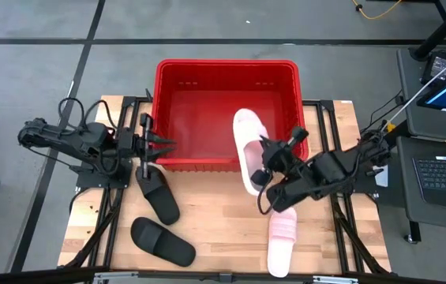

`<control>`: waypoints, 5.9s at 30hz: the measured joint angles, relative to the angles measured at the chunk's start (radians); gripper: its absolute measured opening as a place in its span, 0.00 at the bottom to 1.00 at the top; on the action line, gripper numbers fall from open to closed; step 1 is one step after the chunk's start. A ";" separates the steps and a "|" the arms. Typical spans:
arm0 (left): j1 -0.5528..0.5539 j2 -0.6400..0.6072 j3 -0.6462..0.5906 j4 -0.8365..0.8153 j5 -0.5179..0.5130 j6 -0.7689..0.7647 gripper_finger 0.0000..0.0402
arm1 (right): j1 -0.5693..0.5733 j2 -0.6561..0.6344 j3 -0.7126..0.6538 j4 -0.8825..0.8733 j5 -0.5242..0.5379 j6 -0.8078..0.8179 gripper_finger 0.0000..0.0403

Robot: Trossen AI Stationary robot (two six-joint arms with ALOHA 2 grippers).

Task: Pick and place slides into bin
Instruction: Put the top pink slide into the red bin

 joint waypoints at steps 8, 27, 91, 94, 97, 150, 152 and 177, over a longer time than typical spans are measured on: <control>0.000 -0.048 0.000 0.000 -0.035 0.106 0.16 | -0.131 0.000 0.074 -0.075 -0.002 -0.209 0.03; 0.000 -0.053 0.000 -0.056 -0.376 0.241 0.16 | -0.492 -0.008 0.074 -0.076 -0.248 -0.617 0.03; 0.000 -0.052 0.000 -0.075 -0.429 0.251 0.16 | -1.037 -0.026 -0.794 0.798 -0.652 -1.228 0.03; 0.000 -0.052 0.000 -0.075 -0.429 0.250 0.16 | -1.048 -0.026 -0.814 0.814 -0.685 -1.228 0.03; 0.000 -0.052 0.000 -0.075 -0.429 0.250 0.16 | -1.056 -0.026 -0.837 0.859 -0.712 -1.229 0.03; 0.000 -0.052 0.000 -0.072 -0.409 0.189 0.16 | -1.080 -0.025 -0.882 0.884 -0.772 -1.144 0.10; 0.000 -0.052 0.000 -0.071 -0.409 0.189 0.16 | -1.080 -0.025 -0.882 0.884 -0.772 -1.144 0.10; 0.000 -0.052 0.000 -0.069 -0.409 0.189 0.16 | -1.081 -0.025 -0.881 0.901 -0.770 -1.217 0.17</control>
